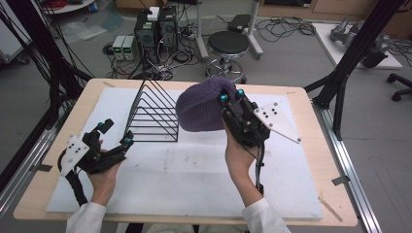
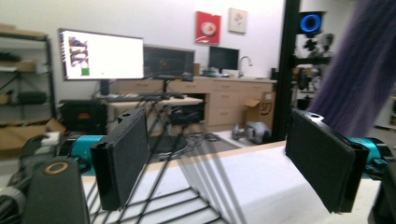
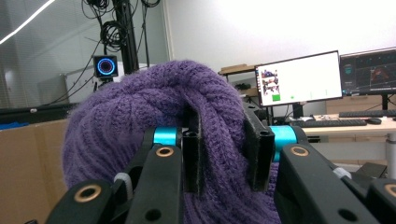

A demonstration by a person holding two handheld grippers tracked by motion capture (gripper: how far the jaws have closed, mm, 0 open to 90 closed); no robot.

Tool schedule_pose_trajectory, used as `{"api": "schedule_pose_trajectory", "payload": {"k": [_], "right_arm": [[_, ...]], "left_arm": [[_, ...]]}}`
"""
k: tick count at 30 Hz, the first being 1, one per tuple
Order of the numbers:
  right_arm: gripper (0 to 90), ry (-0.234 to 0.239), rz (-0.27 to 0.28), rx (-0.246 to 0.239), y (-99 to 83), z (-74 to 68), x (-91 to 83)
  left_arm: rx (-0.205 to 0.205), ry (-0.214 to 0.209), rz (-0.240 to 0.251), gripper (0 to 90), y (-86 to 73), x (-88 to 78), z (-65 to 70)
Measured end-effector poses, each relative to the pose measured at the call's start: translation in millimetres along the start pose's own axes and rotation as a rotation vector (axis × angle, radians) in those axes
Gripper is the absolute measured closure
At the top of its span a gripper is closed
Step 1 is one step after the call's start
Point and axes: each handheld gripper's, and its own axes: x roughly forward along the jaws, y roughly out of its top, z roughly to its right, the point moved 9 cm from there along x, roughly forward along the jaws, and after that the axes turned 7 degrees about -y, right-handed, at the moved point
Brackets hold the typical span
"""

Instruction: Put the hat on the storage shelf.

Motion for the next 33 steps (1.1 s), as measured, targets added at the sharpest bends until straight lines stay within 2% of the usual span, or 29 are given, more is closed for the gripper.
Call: {"api": "schedule_pose_trajectory", "payload": {"k": [2,7,16,17,24,26,28,30,31,32,33], "right_arm": [[73.0,0.005,-0.002,-0.002,-0.7,-2.3,-0.5],[73.0,0.017,-0.007,0.012,-2.1,-8.5,-1.5],[73.0,0.048,-0.025,0.026,-10.3,-22.7,-1.5],[73.0,0.058,-0.030,0.038,-11.7,-26.2,-1.6],[73.0,0.098,-0.046,0.045,-15.3,-40.9,-3.1],[73.0,0.103,-0.046,0.045,-15.9,-43.0,-3.1],[73.0,0.121,-0.048,0.049,-17.7,-49.3,-4.1],[72.9,0.133,-0.054,0.048,-18.9,-53.0,-4.9],[72.9,0.133,-0.054,0.048,-18.9,-53.0,-4.9],[72.8,0.140,-0.060,0.041,-20.3,-55.5,-5.2],[72.8,0.140,-0.060,0.041,-20.3,-55.5,-5.2]], "left_arm": [[0.021,-0.023,0.007,24.0,5.0,6.2,8.5],[0.031,-0.089,0.017,23.9,12.5,22.6,30.1],[0.029,-0.189,-0.012,23.4,9.7,42.0,62.5],[0.031,-0.193,-0.016,23.2,8.6,43.8,64.2],[0.011,-0.236,-0.034,23.4,2.6,53.6,73.3],[0.018,-0.241,-0.040,24.5,1.6,55.6,75.8],[0.034,-0.223,-0.049,25.5,0.2,57.8,76.3],[0.033,-0.210,-0.068,31.4,-2.0,59.7,76.1],[0.033,-0.206,-0.075,31.4,-2.9,60.1,75.5],[0.031,-0.205,-0.078,45.9,-3.2,60.2,75.3],[0.030,-0.211,-0.081,45.9,-3.2,59.7,75.1]]}}
